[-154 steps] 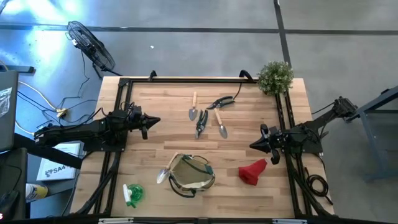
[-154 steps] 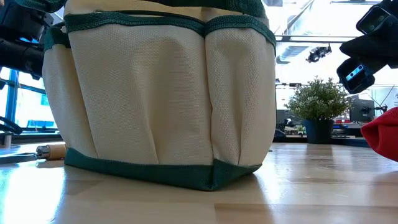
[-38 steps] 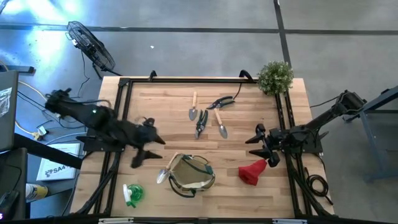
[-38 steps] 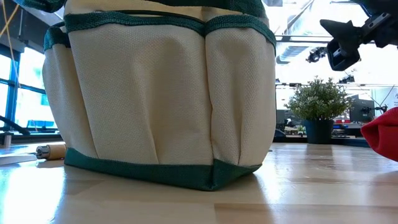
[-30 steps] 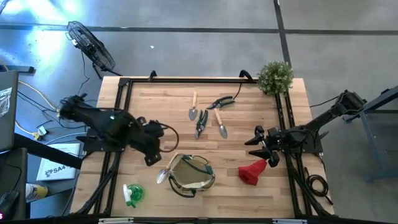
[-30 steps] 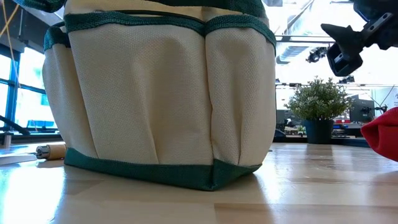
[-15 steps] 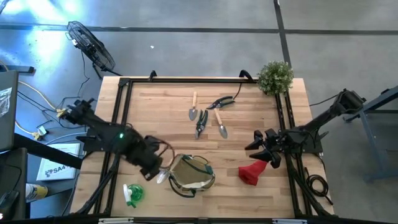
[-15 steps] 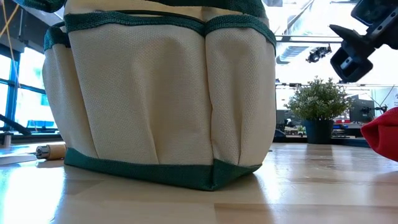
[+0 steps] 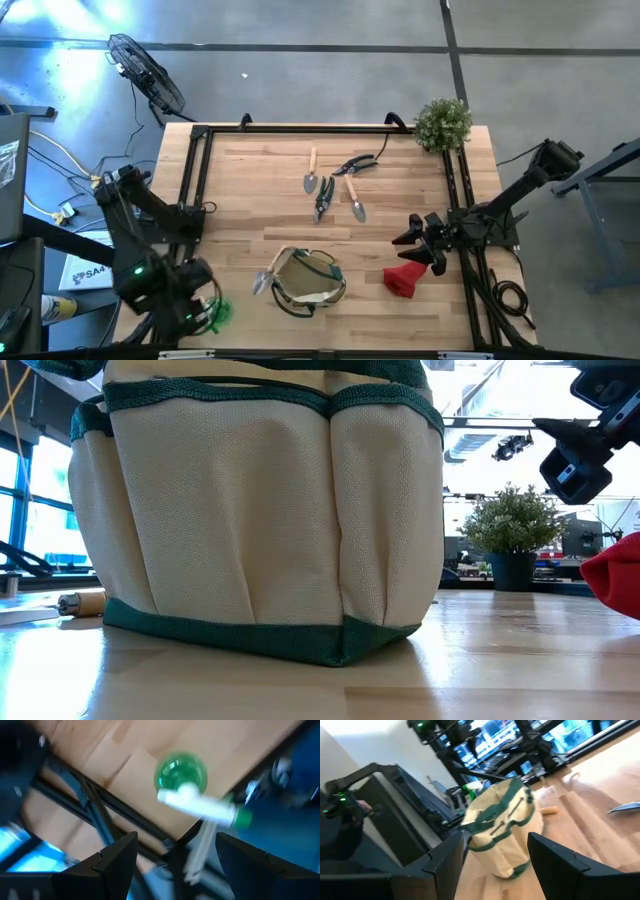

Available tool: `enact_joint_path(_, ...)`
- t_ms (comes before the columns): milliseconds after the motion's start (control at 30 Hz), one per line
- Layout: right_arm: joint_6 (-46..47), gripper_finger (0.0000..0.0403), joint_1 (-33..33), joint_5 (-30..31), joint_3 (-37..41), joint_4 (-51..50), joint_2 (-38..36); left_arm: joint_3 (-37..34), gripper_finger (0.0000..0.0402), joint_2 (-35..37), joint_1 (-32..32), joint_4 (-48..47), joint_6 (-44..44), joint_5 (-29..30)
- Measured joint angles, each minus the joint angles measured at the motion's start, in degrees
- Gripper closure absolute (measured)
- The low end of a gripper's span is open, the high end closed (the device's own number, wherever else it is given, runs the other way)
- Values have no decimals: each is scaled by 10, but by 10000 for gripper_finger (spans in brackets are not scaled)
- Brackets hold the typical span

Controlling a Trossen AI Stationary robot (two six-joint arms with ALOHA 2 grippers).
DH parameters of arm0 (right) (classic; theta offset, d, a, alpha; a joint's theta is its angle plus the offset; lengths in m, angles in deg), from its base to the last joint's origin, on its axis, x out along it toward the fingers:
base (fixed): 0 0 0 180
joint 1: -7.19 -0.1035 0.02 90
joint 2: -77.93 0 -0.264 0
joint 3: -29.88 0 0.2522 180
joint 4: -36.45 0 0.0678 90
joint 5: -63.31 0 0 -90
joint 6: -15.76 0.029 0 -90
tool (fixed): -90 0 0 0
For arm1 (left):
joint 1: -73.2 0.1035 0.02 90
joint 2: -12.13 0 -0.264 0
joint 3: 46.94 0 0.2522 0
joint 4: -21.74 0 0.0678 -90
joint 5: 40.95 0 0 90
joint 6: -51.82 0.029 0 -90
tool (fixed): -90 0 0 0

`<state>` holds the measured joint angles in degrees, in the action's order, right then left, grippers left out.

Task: Pick & Place Garden tools in Gardening bag
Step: Put the spray bottle into the gardening bag

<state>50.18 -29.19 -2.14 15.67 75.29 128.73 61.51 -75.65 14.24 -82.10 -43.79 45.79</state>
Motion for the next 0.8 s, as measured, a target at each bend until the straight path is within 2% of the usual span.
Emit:
enact_joint_path(133, 0, 190, 0, 32, 0, 0, 13, 0, 142, 0, -56, 0, 77, 31)
enact_joint_path(367, 2, 190, 0, 56, 0, 34, 28, 0, 142, -2, -102, 0, 162, 95)
enact_joint_path(700, 5, 190, 0, 56, 0, 107, 41, -54, 142, -2, -112, 1, 485, 146)
enact_joint_path(800, 16, 190, 0, 56, 0, 115, 41, -75, 142, -2, -112, 1, 543, 163)
